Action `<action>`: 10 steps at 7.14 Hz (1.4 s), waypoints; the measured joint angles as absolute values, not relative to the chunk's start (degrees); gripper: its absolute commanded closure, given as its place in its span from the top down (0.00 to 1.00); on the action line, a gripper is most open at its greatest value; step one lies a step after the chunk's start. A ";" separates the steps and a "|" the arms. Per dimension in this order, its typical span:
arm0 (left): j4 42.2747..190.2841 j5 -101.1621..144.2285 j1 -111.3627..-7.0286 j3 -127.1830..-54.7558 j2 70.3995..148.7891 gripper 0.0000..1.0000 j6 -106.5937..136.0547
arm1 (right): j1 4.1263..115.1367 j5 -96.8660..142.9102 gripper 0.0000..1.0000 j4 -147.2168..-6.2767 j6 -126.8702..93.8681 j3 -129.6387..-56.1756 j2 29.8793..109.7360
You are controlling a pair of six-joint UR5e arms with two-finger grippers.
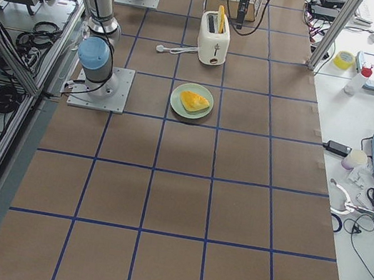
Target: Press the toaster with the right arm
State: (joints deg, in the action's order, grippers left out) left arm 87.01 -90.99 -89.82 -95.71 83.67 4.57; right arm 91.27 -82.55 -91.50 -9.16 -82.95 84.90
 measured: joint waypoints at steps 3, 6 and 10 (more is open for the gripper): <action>87.01 -90.99 -89.82 -95.71 83.67 1.00 4.57 | 86.83 -71.46 0.00 -88.79 -8.46 -85.16 84.51; 87.01 -91.00 -89.82 -95.71 83.67 1.00 4.57 | 82.02 -58.17 0.00 -88.55 0.47 -93.68 84.47; 87.01 -90.97 -89.82 -95.71 83.67 1.00 4.57 | 79.00 -48.86 0.00 -89.86 17.75 -103.86 84.07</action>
